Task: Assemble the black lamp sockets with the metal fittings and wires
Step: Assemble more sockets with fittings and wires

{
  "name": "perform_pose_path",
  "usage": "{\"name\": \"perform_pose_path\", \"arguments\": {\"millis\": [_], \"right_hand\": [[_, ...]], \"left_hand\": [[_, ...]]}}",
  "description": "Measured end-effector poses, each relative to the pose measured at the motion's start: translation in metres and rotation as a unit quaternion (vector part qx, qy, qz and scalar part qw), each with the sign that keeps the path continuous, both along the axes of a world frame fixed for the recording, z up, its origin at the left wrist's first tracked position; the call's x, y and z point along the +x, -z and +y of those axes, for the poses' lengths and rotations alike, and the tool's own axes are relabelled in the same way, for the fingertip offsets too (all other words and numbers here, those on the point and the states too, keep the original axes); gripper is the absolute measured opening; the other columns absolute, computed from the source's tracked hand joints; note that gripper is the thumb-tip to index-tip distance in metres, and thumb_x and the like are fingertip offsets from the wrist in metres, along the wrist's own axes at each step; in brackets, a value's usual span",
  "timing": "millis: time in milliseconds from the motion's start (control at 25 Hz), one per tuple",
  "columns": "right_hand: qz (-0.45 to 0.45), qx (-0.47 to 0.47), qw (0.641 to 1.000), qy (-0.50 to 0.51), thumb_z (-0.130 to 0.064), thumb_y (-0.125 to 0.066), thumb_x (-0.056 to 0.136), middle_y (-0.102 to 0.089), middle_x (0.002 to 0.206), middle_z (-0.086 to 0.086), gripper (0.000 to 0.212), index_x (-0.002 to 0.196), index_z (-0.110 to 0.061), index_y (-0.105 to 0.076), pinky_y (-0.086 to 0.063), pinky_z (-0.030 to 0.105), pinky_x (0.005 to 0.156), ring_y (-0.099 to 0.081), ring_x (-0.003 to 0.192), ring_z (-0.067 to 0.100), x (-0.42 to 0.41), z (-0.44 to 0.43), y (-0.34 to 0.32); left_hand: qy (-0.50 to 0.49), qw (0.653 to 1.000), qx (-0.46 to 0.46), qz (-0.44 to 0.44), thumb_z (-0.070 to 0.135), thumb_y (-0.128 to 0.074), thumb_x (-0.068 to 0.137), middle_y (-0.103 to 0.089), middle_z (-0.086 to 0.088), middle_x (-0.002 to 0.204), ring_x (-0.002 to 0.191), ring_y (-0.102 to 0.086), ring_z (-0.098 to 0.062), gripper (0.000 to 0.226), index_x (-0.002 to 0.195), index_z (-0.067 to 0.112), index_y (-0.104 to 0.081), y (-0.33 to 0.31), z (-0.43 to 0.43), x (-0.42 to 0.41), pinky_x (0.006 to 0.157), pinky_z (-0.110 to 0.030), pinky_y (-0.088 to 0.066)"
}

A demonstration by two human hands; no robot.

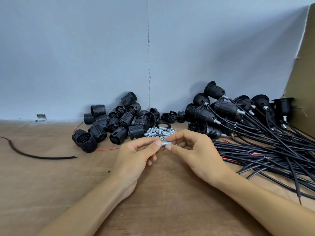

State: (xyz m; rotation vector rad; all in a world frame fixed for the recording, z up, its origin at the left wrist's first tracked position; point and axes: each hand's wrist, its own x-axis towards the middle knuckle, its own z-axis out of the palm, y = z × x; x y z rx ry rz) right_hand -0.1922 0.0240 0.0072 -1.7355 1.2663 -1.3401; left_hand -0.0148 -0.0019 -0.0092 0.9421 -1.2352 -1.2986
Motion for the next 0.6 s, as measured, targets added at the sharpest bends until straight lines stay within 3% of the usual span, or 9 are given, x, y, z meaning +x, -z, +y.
{"name": "perform_pose_path", "arguments": {"millis": [280, 440, 600], "right_hand": [[0.039, -0.012, 0.999, 0.006, -0.023, -0.078, 0.086, -0.074, 0.084, -0.005, 0.006, 0.09, -0.026, -0.076, -0.052, 0.022, 0.073, -0.066, 0.079, 0.015, -0.0015, -0.0012, 0.0025], [0.066, -0.041, 0.997, 0.019, -0.019, -0.078, 0.085, -0.07, 0.08, -0.009, 0.009, 0.09, -0.026, -0.075, -0.045, 0.012, 0.067, -0.059, 0.07, 0.001, 0.0001, 0.0001, 0.0004], [0.106, -0.09, 0.989, 0.041, -0.017, -0.079, 0.085, -0.067, 0.078, -0.011, 0.012, 0.092, -0.026, -0.076, -0.046, 0.015, 0.065, -0.059, 0.072, 0.004, 0.0019, 0.0024, -0.0006]], "left_hand": [[0.009, 1.0, -0.002, 0.004, 0.027, -0.08, 0.067, -0.078, -0.006, 0.082, 0.059, -0.06, -0.006, 0.022, 0.087, 0.02, -0.084, -0.0014, 0.0005, 0.0017, 0.053, -0.016, -0.047], [0.008, 1.0, 0.001, -0.004, 0.017, -0.079, 0.081, -0.079, -0.009, 0.085, 0.058, -0.058, -0.006, 0.008, 0.088, 0.019, -0.084, -0.0005, -0.0001, 0.001, 0.052, -0.016, -0.046], [0.014, 1.0, 0.01, -0.014, 0.019, -0.075, 0.087, -0.078, -0.01, 0.085, 0.056, -0.057, -0.007, 0.009, 0.086, 0.017, -0.084, -0.0011, -0.0011, 0.0012, 0.052, -0.016, -0.046]]}}
